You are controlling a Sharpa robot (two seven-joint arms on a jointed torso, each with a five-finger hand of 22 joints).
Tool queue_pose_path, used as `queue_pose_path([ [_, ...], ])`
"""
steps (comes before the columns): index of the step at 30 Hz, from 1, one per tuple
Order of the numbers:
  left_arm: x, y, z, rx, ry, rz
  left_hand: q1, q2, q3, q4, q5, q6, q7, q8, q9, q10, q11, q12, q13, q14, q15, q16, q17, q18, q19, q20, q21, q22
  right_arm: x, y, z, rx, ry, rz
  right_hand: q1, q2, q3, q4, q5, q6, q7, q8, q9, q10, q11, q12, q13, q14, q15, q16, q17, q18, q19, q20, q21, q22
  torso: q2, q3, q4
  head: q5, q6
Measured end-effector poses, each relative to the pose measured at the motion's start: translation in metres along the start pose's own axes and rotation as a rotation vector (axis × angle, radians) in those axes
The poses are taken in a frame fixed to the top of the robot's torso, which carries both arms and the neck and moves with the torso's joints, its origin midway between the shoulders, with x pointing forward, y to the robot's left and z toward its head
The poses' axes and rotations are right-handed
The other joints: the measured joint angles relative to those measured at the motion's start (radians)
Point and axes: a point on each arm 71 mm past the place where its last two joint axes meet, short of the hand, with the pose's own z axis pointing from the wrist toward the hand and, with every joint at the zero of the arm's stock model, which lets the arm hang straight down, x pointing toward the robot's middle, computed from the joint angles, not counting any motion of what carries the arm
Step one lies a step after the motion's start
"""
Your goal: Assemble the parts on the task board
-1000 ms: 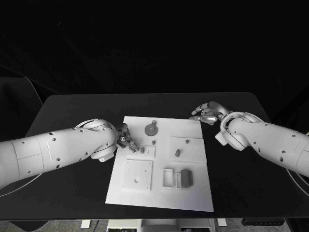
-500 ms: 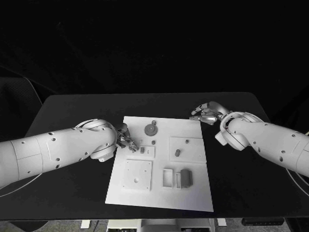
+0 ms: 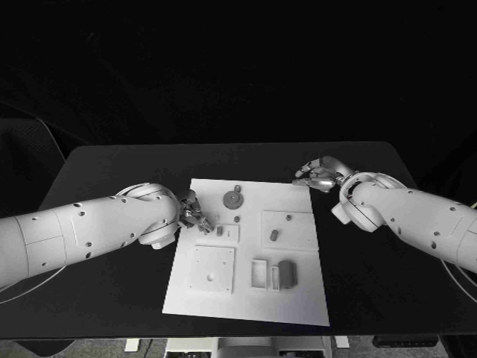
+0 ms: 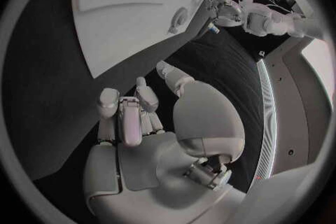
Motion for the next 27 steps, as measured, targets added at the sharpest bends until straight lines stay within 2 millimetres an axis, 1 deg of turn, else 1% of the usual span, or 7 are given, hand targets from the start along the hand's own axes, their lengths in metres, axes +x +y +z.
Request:
queue_pose_path([
  [7,-0.004,0.004,0.003,-0.024,0.020,-0.013,0.005,-0.005,0.003,0.003,0.004,0.009,-0.003,0.008,0.006,0.000,0.000,0.000,0.001,0.003,-0.001,0.004,0.001,0.000,0.000,0.000,0.000,0.001,0.001,0.000,0.000,0.000,0.001,0.000,0.000,0.000,0.000,0.000,0.000,0.000,0.000,0.000,0.000,0.000,0.000,0.000,0.000,0.000,0.000,0.000,0.000,0.000,0.000,0.000,0.000,0.000,0.000,0.0001,0.0001,0.002,0.000],
  [15,-0.011,-0.003,0.007,-0.045,0.061,0.003,0.007,-0.007,0.006,0.006,0.010,0.018,-0.011,0.013,0.008,0.001,0.001,0.004,0.001,0.004,-0.001,0.008,0.002,0.000,0.000,0.000,0.000,0.003,0.002,0.001,0.001,-0.001,0.003,0.001,0.000,0.000,0.000,0.000,0.000,-0.001,0.001,0.000,0.000,0.000,0.000,0.000,-0.001,0.000,0.000,0.000,0.000,0.000,0.000,0.000,0.000,0.000,0.000,0.0013,-0.0002,0.004,0.002],
  [27,-0.019,-0.016,0.012,-0.052,0.110,0.038,0.010,-0.010,0.006,0.006,0.010,0.020,-0.009,0.014,0.009,0.005,-0.002,0.004,0.002,0.008,0.000,0.011,0.002,0.000,0.000,0.000,0.000,0.003,0.004,0.002,0.001,-0.002,0.006,0.002,0.000,0.000,0.000,0.000,0.000,-0.002,0.002,0.000,0.000,0.000,0.000,0.000,-0.001,0.000,0.000,0.000,0.000,0.000,0.000,0.000,0.000,-0.001,0.000,0.0017,-0.0010,0.006,0.001],
])
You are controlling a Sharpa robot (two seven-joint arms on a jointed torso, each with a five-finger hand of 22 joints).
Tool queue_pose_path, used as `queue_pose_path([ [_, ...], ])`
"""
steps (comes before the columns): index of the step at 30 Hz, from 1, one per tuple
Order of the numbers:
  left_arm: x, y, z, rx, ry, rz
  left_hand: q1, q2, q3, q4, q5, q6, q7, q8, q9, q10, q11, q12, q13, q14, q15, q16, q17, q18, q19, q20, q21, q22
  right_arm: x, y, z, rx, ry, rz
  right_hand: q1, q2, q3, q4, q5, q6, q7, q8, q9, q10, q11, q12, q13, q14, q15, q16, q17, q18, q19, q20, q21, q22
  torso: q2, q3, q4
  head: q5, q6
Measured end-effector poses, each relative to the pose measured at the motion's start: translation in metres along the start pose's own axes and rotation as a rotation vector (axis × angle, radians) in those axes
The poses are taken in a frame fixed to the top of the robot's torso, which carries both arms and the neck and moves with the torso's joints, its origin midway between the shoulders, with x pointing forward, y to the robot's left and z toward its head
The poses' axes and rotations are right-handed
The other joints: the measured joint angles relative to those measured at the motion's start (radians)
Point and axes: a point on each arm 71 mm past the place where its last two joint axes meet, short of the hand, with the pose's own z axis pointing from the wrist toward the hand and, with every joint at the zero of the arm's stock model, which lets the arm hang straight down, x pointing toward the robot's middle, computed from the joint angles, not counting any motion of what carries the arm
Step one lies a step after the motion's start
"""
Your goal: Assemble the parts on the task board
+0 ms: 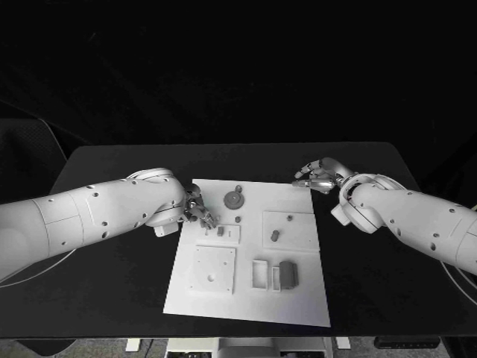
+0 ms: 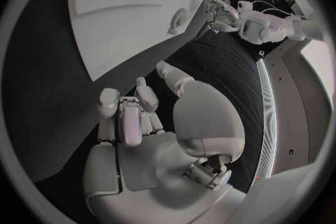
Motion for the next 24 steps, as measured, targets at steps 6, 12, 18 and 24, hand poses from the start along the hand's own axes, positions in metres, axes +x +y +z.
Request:
queue_pose_path([
  [6,-0.004,-0.007,0.002,-0.002,0.034,0.031,0.000,0.000,0.000,0.000,0.006,0.001,0.001,0.000,0.004,0.000,0.000,0.000,0.000,0.002,0.000,0.000,0.000,0.000,0.000,0.000,0.000,0.001,0.001,0.001,0.001,0.000,0.002,0.001,0.000,0.000,0.000,0.000,0.000,0.000,0.000,0.000,0.000,0.000,0.000,0.000,0.000,0.000,0.000,0.000,0.000,0.000,0.000,0.000,0.000,0.000,0.000,-0.0002,-0.0002,0.000,-0.001],
  [12,-0.007,-0.013,0.001,-0.001,0.074,0.080,0.000,0.000,0.003,0.003,0.006,0.002,0.002,-0.001,0.004,0.002,0.001,0.000,0.000,0.003,0.000,0.000,0.000,0.000,0.000,0.000,0.000,0.001,0.004,0.001,0.001,0.000,0.005,0.002,0.000,0.000,0.000,0.000,0.000,0.000,0.000,0.000,0.000,0.000,0.000,0.000,0.000,0.000,0.000,0.000,0.000,0.000,0.000,0.000,0.000,0.000,0.001,-0.0002,-0.0006,0.000,-0.001],
  [18,-0.005,-0.015,0.001,-0.006,0.095,0.145,-0.001,0.001,0.003,0.003,0.006,0.003,0.003,-0.003,0.004,0.002,0.001,0.000,0.000,0.001,-0.002,0.000,0.001,0.000,0.000,0.000,0.000,0.001,0.004,0.001,0.001,0.000,0.007,0.002,0.000,0.000,0.000,0.000,0.000,0.000,0.000,0.000,0.000,0.000,0.000,0.000,0.000,0.000,0.000,0.000,0.000,0.000,0.000,0.000,0.000,0.000,0.001,-0.0003,0.0002,0.000,-0.005],
  [24,-0.002,-0.018,-0.001,-0.003,0.085,0.213,-0.001,0.001,0.003,0.003,0.006,0.003,0.003,0.001,0.003,0.002,0.001,0.000,0.000,0.001,-0.002,0.000,0.001,0.000,0.000,0.000,0.000,0.001,0.005,0.001,0.001,0.000,0.008,0.002,0.000,0.000,0.000,0.000,0.000,0.000,0.000,0.000,0.000,0.000,0.000,0.000,0.000,0.000,0.000,0.000,0.000,0.000,0.000,0.000,0.000,0.000,0.000,-0.0016,0.0010,-0.001,-0.006],
])
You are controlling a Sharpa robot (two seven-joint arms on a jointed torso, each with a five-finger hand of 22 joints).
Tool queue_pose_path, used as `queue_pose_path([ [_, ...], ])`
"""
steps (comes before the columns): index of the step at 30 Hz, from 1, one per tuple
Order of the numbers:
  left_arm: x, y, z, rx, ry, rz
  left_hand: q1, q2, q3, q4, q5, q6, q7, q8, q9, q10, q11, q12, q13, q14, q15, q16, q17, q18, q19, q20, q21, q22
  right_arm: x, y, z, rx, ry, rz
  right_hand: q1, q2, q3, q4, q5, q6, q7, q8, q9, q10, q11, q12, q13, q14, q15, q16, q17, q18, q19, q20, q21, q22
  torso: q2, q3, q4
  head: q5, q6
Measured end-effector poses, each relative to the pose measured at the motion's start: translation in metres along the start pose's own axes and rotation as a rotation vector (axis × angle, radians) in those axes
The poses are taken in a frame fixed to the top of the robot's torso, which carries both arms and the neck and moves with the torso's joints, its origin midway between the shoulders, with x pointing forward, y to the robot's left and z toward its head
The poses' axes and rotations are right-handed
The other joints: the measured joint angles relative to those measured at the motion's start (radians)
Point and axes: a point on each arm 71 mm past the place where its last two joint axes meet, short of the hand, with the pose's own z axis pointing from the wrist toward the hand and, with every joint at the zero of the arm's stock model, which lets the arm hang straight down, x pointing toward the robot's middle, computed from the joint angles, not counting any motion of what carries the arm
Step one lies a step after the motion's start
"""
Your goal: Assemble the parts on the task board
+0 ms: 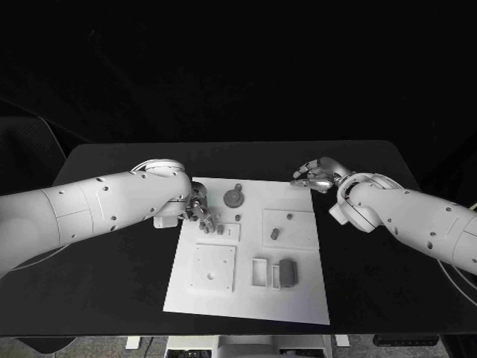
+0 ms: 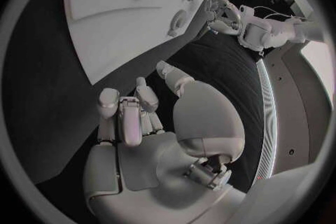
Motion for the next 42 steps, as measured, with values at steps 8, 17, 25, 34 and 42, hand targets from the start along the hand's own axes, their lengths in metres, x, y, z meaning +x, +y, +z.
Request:
queue_pose_path([
  [8,0.0012,-0.0016,-0.0025,-0.005,-0.029,0.068,0.000,0.000,0.000,0.000,0.000,0.000,0.000,0.000,-0.001,0.000,0.000,0.000,0.000,0.000,0.000,0.000,0.000,0.000,0.000,0.000,0.000,0.000,-0.0001,-0.0001,-0.0001,0.000,0.000,0.000,0.000,0.000,0.000,0.000,0.000,0.001,-0.001,0.000,0.000,0.000,0.000,0.000,0.000,0.000,0.000,0.000,0.000,0.000,0.000,0.000,0.000,0.000,-0.001,-0.0012,0.0011,0.000,-0.001],
  [17,-0.0008,-0.0007,-0.0026,-0.013,-0.056,0.085,0.000,0.000,0.000,0.000,-0.003,-0.001,0.000,0.000,0.000,0.002,0.001,0.000,0.000,0.000,0.000,0.000,0.000,0.000,0.000,0.000,0.000,0.000,0.0004,0.0002,0.0000,-0.001,0.001,0.001,0.000,0.000,0.000,0.000,0.000,0.001,-0.001,0.000,0.000,0.000,0.000,0.000,0.000,0.000,0.000,0.000,0.000,0.000,0.000,0.000,0.000,0.000,-0.001,-0.0012,0.0002,0.002,0.000],
  [25,-0.0012,-0.0030,-0.0023,-0.012,-0.063,0.088,0.000,0.000,0.000,0.000,0.000,-0.002,0.000,-0.001,0.000,0.002,0.001,0.000,0.000,0.001,0.000,0.000,0.000,0.000,0.001,0.001,0.000,0.001,0.0006,0.0004,0.0001,-0.001,0.002,0.001,0.000,0.000,0.000,0.000,0.000,0.001,-0.001,0.000,0.000,-0.001,-0.001,0.000,0.000,0.000,0.000,0.000,-0.001,0.000,0.000,0.000,0.000,0.000,0.000,-0.0006,0.0000,0.002,-0.001],
  [34,-0.0010,-0.0041,-0.0020,-0.014,-0.062,0.088,0.000,0.000,0.001,0.001,0.001,-0.003,-0.002,-0.005,0.000,0.001,0.002,0.000,0.000,0.002,0.002,0.000,0.000,0.000,0.001,0.001,0.000,0.001,0.0005,0.0003,0.0000,-0.001,0.002,0.002,0.000,0.000,0.000,0.000,0.000,0.002,-0.002,0.000,0.000,-0.002,-0.002,0.000,0.000,0.000,0.000,0.000,-0.001,0.000,0.000,0.000,0.000,0.000,0.000,0.0007,-0.0004,0.002,-0.002],
  [42,-0.0005,-0.0062,-0.0015,-0.012,-0.060,0.090,-0.001,0.001,0.002,0.002,0.000,-0.004,-0.003,-0.001,0.000,-0.001,0.004,0.000,0.000,0.002,0.002,0.000,-0.001,0.000,0.001,0.002,0.000,0.001,0.0006,0.0003,0.0000,-0.001,0.002,0.002,0.000,0.000,0.000,0.000,0.000,-0.001,0.001,0.000,0.000,-0.002,-0.002,0.000,-0.001,0.000,0.000,0.000,-0.001,0.000,0.000,0.000,0.000,0.000,0.000,0.0006,-0.0005,0.002,-0.004],
])
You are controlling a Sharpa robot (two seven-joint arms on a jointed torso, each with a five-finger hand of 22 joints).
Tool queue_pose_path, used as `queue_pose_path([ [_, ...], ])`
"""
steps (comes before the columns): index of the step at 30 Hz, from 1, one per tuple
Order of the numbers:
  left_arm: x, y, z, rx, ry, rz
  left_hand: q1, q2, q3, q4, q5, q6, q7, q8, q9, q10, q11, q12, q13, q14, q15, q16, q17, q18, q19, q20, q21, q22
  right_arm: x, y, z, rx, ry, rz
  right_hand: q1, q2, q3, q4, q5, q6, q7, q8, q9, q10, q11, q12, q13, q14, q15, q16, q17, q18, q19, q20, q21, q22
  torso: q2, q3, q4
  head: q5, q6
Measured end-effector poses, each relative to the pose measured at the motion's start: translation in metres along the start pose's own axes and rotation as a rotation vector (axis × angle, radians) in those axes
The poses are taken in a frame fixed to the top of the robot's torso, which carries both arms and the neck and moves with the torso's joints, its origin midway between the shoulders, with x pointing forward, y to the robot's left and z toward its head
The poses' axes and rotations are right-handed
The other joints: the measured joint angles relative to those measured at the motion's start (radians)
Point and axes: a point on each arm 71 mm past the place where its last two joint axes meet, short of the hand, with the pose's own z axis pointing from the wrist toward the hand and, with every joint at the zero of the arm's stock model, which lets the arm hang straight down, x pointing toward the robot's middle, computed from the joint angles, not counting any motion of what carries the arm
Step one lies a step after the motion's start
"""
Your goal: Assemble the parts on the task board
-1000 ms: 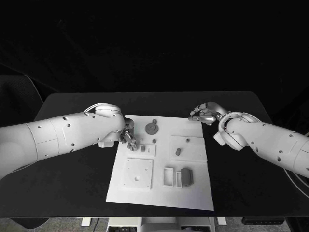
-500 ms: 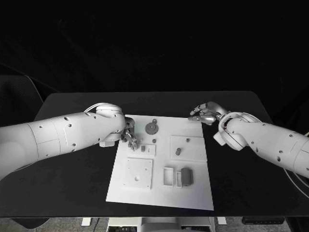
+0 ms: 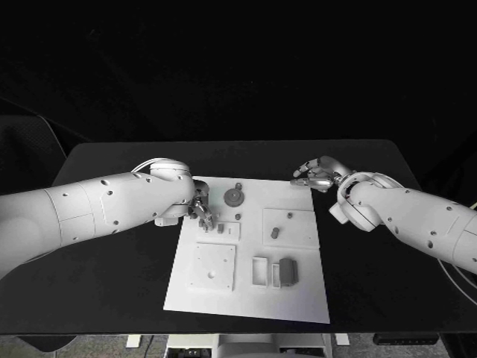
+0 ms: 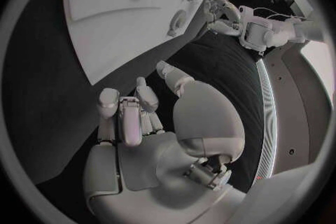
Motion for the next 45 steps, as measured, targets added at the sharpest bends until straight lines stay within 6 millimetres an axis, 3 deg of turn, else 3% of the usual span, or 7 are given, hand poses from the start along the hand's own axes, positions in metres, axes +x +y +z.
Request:
queue_pose_path([
  [45,0.0062,0.0017,0.0040,-0.008,0.013,-0.018,-0.001,0.001,0.002,0.002,0.000,0.002,0.002,-0.004,0.001,0.002,0.002,0.000,0.000,-0.004,-0.001,0.003,0.000,0.000,0.000,0.000,0.000,0.001,-0.0003,-0.0003,-0.0002,0.000,0.000,0.000,-0.008,0.000,0.000,0.000,0.000,0.002,-0.002,0.000,0.000,0.002,0.002,0.000,0.000,0.000,0.000,0.000,0.000,0.000,0.000,0.000,0.000,0.000,0.000,-0.0005,0.0004,-0.002,-0.003],
])
